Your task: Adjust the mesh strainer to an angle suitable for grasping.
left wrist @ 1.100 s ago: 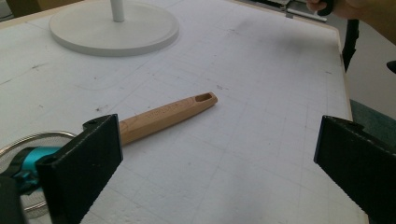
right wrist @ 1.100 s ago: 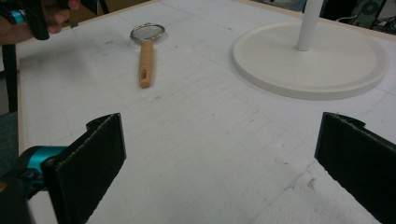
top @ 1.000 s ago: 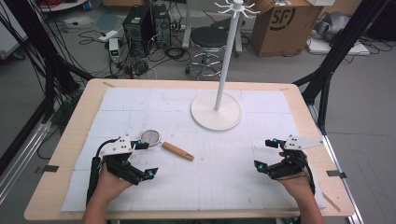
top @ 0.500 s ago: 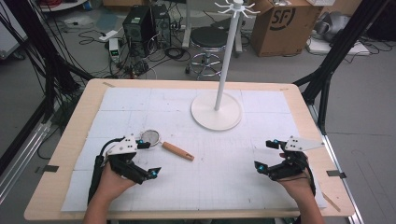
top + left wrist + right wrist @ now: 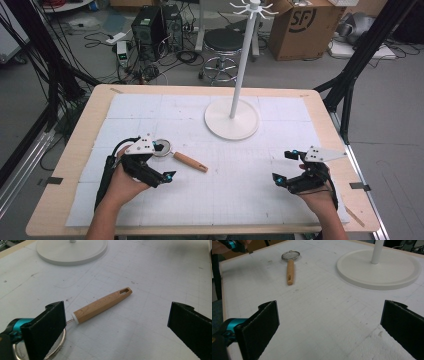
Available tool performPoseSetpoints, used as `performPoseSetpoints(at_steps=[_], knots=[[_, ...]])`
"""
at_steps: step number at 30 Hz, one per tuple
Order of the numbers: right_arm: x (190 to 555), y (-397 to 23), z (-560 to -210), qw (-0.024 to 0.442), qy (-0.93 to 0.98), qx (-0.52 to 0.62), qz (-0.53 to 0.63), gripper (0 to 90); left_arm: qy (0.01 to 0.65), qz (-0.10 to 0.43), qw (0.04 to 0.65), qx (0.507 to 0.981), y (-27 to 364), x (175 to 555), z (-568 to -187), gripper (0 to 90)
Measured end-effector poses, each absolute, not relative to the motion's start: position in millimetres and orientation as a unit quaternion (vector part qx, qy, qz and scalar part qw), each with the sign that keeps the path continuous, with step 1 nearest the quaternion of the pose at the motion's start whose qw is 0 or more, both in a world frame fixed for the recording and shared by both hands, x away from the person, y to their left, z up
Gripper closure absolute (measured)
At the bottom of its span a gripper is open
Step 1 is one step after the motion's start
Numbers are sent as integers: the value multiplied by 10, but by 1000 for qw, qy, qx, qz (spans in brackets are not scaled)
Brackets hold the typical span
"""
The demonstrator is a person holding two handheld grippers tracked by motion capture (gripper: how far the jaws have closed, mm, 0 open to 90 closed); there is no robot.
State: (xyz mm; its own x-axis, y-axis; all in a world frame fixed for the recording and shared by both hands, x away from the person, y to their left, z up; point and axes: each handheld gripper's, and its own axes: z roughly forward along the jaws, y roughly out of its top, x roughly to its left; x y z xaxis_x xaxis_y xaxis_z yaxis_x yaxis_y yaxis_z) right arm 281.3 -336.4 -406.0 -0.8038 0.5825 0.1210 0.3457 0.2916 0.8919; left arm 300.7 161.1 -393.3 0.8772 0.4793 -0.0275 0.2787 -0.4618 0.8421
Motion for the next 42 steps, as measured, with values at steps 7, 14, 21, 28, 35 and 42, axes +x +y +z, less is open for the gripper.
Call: performPoseSetpoints(at_steps=[7,14,21,28,35,42], knots=[[2814,-3375,-4061,112,795,294,519,7,227,102,447,859,1545,3096,-3917,24],[2817,-3374,-4075,110,796,297,516,7,227,101,423,871,1489,3176,-3989,105],[2824,-3365,-4083,110,797,296,515,7,226,96,401,883,1438,3237,-4020,147],[2823,-3370,-4089,109,797,297,515,7,210,106,376,896,1339,3310,-3935,151],[2828,-3375,-4100,108,797,296,515,7,184,110,340,916,1186,3397,-3827,161],[2833,-3390,-4112,106,797,299,514,7,162,113,291,936,1079,3491,-3779,156]])
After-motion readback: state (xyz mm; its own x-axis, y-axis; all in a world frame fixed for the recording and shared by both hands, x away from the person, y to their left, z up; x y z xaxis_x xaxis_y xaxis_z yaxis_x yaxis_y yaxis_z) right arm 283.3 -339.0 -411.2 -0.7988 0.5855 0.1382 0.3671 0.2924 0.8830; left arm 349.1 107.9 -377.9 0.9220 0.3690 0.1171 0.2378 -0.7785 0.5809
